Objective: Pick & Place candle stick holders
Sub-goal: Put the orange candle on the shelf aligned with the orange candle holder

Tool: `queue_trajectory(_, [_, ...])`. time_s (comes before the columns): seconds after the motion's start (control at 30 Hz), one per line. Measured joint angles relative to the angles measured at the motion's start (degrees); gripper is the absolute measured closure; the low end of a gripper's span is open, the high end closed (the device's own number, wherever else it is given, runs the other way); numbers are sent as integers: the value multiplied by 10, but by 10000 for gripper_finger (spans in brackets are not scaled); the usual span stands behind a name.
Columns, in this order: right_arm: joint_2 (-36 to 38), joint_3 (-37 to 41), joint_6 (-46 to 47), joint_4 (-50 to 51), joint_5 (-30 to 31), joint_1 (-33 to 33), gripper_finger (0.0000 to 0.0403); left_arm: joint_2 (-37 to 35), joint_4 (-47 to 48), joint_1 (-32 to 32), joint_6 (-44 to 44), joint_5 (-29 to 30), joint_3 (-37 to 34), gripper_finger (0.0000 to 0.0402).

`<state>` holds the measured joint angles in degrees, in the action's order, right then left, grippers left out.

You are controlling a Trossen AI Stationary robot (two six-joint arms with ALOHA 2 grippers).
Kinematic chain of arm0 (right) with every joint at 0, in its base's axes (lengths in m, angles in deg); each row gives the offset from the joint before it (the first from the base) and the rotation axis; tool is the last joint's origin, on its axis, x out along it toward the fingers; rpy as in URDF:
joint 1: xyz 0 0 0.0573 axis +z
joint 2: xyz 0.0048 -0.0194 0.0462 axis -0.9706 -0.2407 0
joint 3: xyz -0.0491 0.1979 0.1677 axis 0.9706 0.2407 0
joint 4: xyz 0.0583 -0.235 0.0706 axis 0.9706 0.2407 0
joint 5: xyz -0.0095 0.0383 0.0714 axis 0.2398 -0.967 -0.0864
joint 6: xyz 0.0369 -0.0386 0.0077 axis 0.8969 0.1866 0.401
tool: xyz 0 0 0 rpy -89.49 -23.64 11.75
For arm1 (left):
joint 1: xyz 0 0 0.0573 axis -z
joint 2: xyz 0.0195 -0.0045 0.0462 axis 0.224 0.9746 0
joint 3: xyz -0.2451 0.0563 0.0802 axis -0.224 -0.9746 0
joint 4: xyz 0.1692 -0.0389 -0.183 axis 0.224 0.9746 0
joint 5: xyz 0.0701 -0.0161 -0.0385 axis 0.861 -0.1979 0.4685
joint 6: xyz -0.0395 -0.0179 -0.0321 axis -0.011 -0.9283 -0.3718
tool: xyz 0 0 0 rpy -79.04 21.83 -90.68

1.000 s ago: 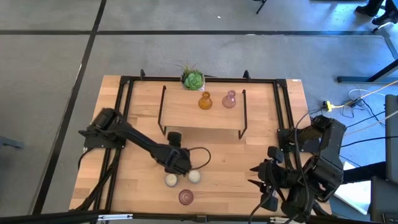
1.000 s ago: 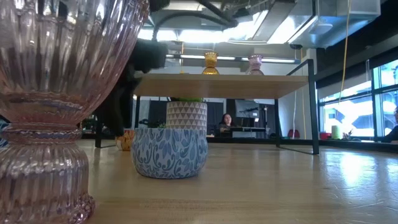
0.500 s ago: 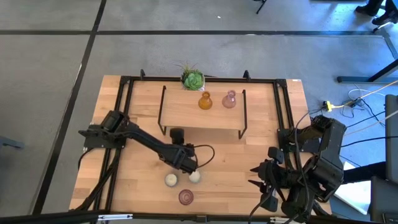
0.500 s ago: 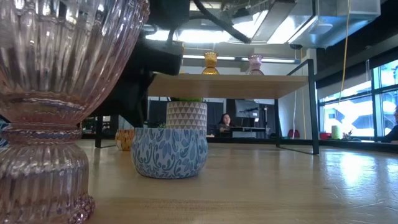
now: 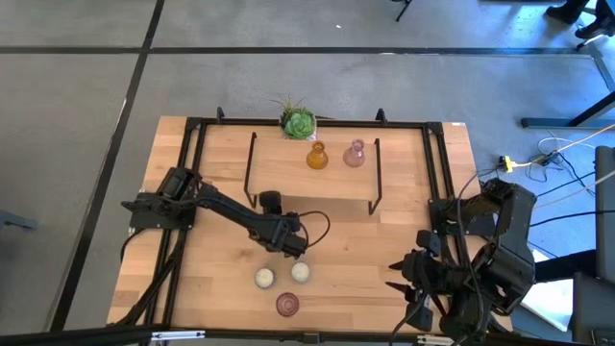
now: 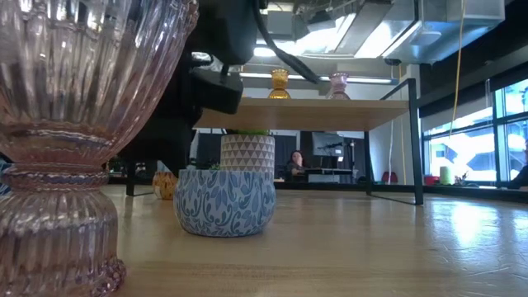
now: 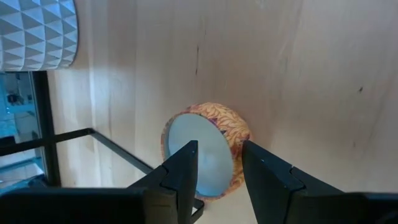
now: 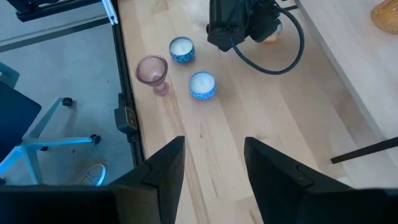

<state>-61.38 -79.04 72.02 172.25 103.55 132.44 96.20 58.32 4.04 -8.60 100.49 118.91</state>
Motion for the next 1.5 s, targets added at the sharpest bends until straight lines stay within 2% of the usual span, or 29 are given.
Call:
queue_trajectory(0.3, [0, 0, 4, 1, 0, 3, 233, -2, -20, -2, -1, -27, 1, 296])
queue_trajectory(0.6, [0, 0, 4, 1, 0, 3, 233, -3, -24, -1, -7, -64, 2, 378])
queue_trajectory(0.67, [0, 0, 4, 1, 1, 3, 233, 0, -36, 2, -3, -115, 0, 394])
queue_trajectory(0.87, [0, 0, 6, 1, 2, 3, 233, 1, -66, 6, -7, -149, 0, 399])
queue_trajectory(1.1, [0, 0, 15, -2, 2, 3, 233, -12, -29, 35, -64, -48, 26, 400])
queue_trajectory(1.27, [-3, 0, 15, -2, 5, 3, 233, -12, 1, 48, -94, -19, 37, 399])
queue_trajectory(1.5, [-27, 5, 47, 3, 3, 28, 233, -14, 116, 98, -287, 59, 74, 399])
